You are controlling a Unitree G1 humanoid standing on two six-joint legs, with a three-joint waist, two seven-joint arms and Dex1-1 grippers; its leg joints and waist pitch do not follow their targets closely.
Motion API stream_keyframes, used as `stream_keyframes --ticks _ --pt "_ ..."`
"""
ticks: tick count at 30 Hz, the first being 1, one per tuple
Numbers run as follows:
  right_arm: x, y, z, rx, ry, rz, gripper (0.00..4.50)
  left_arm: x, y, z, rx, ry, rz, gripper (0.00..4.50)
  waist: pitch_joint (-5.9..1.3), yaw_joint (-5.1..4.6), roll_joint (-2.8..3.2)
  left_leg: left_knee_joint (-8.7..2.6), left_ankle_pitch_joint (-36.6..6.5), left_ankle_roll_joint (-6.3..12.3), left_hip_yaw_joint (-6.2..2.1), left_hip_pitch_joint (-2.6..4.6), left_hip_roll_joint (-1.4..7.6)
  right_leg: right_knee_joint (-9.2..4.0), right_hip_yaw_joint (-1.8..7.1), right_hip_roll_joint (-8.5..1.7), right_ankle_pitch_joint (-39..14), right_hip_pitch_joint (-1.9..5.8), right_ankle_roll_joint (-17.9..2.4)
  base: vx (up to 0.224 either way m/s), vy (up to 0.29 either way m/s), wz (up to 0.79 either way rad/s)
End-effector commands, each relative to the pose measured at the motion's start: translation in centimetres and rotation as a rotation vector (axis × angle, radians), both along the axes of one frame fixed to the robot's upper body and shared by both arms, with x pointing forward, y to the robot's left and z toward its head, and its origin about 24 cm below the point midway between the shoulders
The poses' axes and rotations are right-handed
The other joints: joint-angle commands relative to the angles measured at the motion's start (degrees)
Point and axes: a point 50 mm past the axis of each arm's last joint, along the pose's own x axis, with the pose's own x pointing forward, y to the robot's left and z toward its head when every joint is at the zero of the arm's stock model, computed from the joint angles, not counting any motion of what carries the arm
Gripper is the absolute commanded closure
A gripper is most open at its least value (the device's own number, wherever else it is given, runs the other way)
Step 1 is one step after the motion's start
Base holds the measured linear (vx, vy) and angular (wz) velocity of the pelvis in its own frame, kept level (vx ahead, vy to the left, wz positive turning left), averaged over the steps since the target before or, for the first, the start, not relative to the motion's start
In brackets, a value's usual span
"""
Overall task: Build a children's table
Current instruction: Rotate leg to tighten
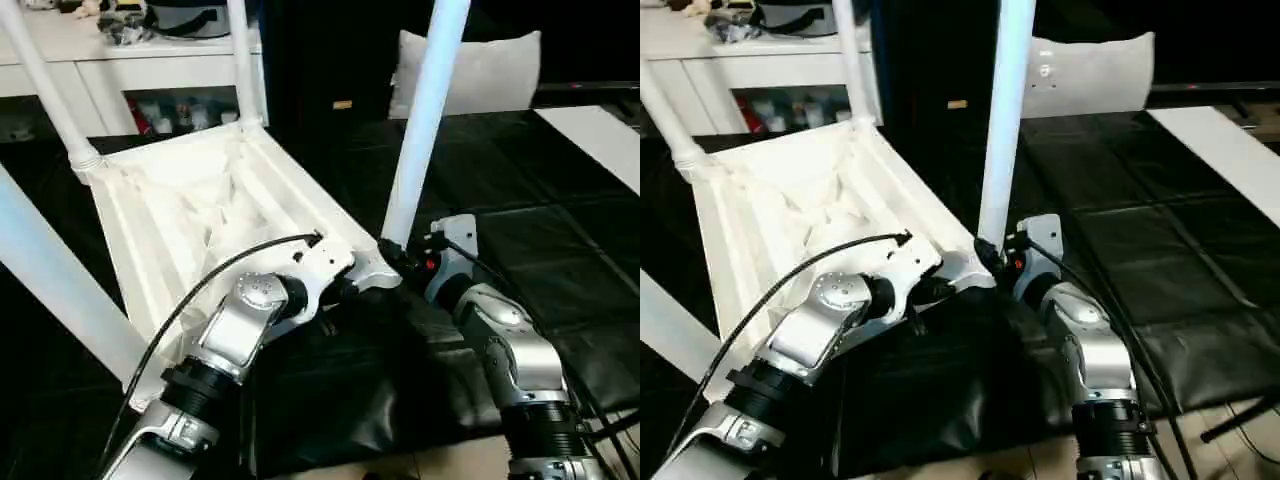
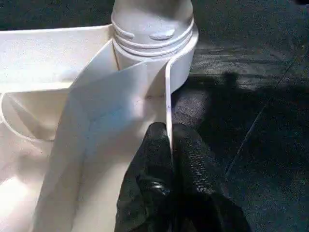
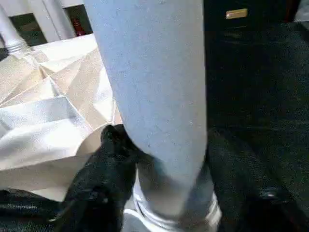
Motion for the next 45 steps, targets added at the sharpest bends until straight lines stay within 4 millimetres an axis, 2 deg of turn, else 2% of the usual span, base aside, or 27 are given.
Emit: stream_keyframes --ticks 1,2,3,6,7,8,11,12,14,18,20,22,23,26,27,30,31,36,38,40,41,45 --pt "-0.2 0.8 0.2 0.020 -0.018 0.076 1.81 -0.9 -2.6 2.2 -0.084 -0.079 -0.173 4.50 -4.25 0.51 -0.51 -3.34 -2.6 5.89 0.66 -0.66 0.47 -3.12 2.70 -2.56 -12.5 4.21 -9.2 0.000 0.000 0.00" --pt "-0.3 0.6 0.3 0.018 -0.023 0.076 1.52 -0.9 -2.5 2.1 -0.082 -0.079 -0.174 4.50 -4.29 0.82 -0.48 -3.28 -1.8 6.29 0.71 -0.66 0.48 -2.85 2.80 -2.62 -10.4 4.32 -10.1 0.000 0.000 0.00" --pt "-0.5 0.0 0.4 0.015 -0.034 0.093 1.45 -1.0 -2.1 2.0 -0.081 -0.073 -0.188 4.50 -4.28 1.02 -0.41 -3.23 -1.3 6.64 0.75 -0.60 0.49 -2.73 2.84 -2.59 -9.2 4.32 -10.8 0.000 0.000 0.00" --pt "-1.1 -1.2 0.9 0.001 -0.065 0.201 1.20 -1.1 -1.2 1.7 -0.068 -0.066 -0.232 4.50 -4.15 1.62 -0.36 -3.25 -2.2 7.19 0.79 -0.49 0.67 -2.70 2.88 -2.67 -9.1 4.40 -11.3 0.000 0.000 0.00" --pt "-1.3 -1.8 1.1 -0.004 -0.073 0.255 1.20 -1.1 -0.7 1.5 -0.062 -0.057 -0.248 4.50 -4.12 1.76 -0.31 -3.28 -2.6 7.14 0.84 -0.44 0.65 -2.80 2.85 -2.64 -9.6 4.42 -11.2 0.000 0.000 0.00" --pt "-1.4 -2.2 1.3 -0.006 -0.077 0.289 1.01 -1.0 -0.4 1.4 -0.057 -0.051 -0.258 4.50 -4.07 2.18 -0.27 -3.31 -4.2 6.93 0.86 -0.32 0.67 -3.01 2.78 -2.69 -11.3 4.47 -10.9 0.000 0.000 0.00" --pt "-1.7 -3.1 1.7 -0.034 -0.087 0.374 0.90 -1.2 0.3 1.3 -0.049 -0.046 -0.318 4.50 -3.68 2.42 -0.33 -3.64 -7.8 5.72 0.88 -0.08 0.69 -3.82 2.68 -2.77 -17.4 4.29 -9.1 0.000 0.000 0.00" --pt "-2.1 -4.0 2.0 -0.087 -0.085 0.492 0.81 -1.5 1.3 1.0 -0.029 -0.028 -0.386 4.50 -3.77 2.55 -0.44 -3.67 -8.4 5.44 0.80 -0.09 0.67 -3.93 2.63 -2.77 -18.6 4.39 -8.5 0.000 0.000 0.00" --pt "-2.4 -4.3 2.2 -0.115 -0.076 0.550 0.53 -1.6 1.8 0.9 -0.017 -0.018 -0.414 4.50 -3.55 2.70 -0.43 -3.72 -8.6 5.42 0.90 0.00 0.88 -3.93 2.87 -2.78 -18.9 4.17 -8.4 0.000 0.000 0.00" --pt "-3.3 -4.7 2.6 -0.187 -0.087 0.765 0.53 -2.1 3.1 0.7 0.035 -0.017 -0.542 4.50 -3.61 3.15 -0.89 -3.72 -9.1 5.29 0.85 0.02 0.88 -4.08 2.74 -2.98 -21.7 4.18 -7.6 0.000 0.000 0.00" --pt "-3.6 -4.7 2.6 -0.185 -0.068 0.837 0.53 -2.3 3.6 0.6 0.056 -0.010 -0.593 4.50 -3.63 3.38 -0.71 -3.74 -8.4 5.57 0.79 0.12 1.05 -3.84 2.84 -2.90 -20.3 4.01 -8.3 0.000 0.000 0.00" --pt "-3.8 -4.7 2.5 -0.178 -0.041 0.920 0.53 -2.5 4.2 0.6 0.084 0.000 -0.659 4.50 -3.67 3.47 -0.84 -3.74 -8.1 5.75 0.82 0.07 1.18 -3.54 2.89 -2.90 -19.1 4.08 -9.2 0.000 0.000 0.00" --pt "-3.8 -4.6 2.4 -0.171 -0.022 0.962 0.71 -2.6 4.5 0.8 0.094 0.009 -0.695 4.50 -3.75 3.59 -0.79 -3.67 -8.0 5.83 0.83 0.03 1.17 -3.40 2.86 -2.93 -18.7 4.15 -9.6 0.000 0.000 0.00" --pt "-3.9 -4.5 2.3 -0.171 -0.010 0.993 0.71 -2.6 4.7 0.9 0.101 0.015 -0.721 4.50 -3.80 3.63 -0.82 -3.66 -7.3 5.65 0.81 -0.02 1.27 -3.07 2.90 -2.96 -17.3 4.14 -10.4 0.000 0.000 0.00" --pt "-3.9 -4.5 2.2 -0.169 0.001 1.009 0.89 -2.7 4.8 1.0 0.107 0.016 -0.739 4.50 -3.75 3.73 -0.91 -3.63 -7.3 5.52 0.90 0.05 1.27 -3.16 2.97 -3.02 -17.5 4.09 -10.5 0.000 0.000 0.00" --pt "-3.9 -4.4 1.9 -0.178 0.018 1.052 1.12 -2.7 5.1 1.1 0.118 0.018 -0.780 4.50 -3.82 4.00 -0.92 -3.61 -6.9 5.29 0.88 -0.05 1.26 -3.08 2.95 -3.10 -17.7 4.17 -10.3 0.000 0.000 0.00" --pt "-3.9 -4.4 1.9 -0.181 0.019 1.057 1.35 -2.7 5.1 1.1 0.118 0.019 -0.785 4.50 -3.82 4.00 -0.95 -3.65 -6.7 5.13 0.87 -0.08 1.26 -3.04 2.96 -3.07 -17.5 4.22 -10.3 0.000 0.000 0.00" --pt "-3.9 -4.2 1.8 -0.157 0.025 1.078 1.66 -2.6 5.3 1.2 0.125 0.016 -0.801 4.50 -3.78 3.99 -0.95 -3.66 -7.5 4.76 0.85 -0.15 1.18 -3.26 2.87 -3.06 -19.2 4.27 -9.5 0.000 0.000 0.00" --pt "-3.8 -4.0 1.8 -0.144 0.021 1.082 1.98 -2.5 5.4 1.2 0.124 0.018 -0.806 4.50 -3.78 3.93 -0.96 -3.65 -7.6 4.69 0.88 -0.11 1.15 -3.33 2.85 -3.04 -19.6 4.24 -9.3 0.000 0.000 0.00" --pt "-3.9 -3.9 1.7 -0.131 0.025 1.090 2.03 -2.5 5.4 1.2 0.124 0.019 -0.808 4.50 -3.82 3.95 -0.89 -3.64 -7.4 4.62 0.87 -0.07 1.21 -3.25 2.86 -3.02 -19.2 4.21 -9.4 0.000 0.000 0.00" --pt "-3.9 -3.8 1.6 -0.127 0.027 1.093 2.23 -2.5 5.5 1.2 0.122 0.020 -0.808 4.50 -3.87 3.96 -0.89 -3.63 -7.3 4.66 0.85 -0.08 1.25 -3.15 2.85 -3.01 -18.7 4.25 -9.7 0.000 0.000 0.00" --pt "-4.3 -3.6 1.4 -0.078 0.049 1.104 2.51 -2.5 5.7 1.1 0.114 0.035 -0.798 4.50 -3.86 3.99 -0.83 -3.64 -7.2 4.62 0.86 -0.06 1.24 -3.09 2.86 -2.99 -18.1 4.28 -10.1 0.000 0.000 0.00"
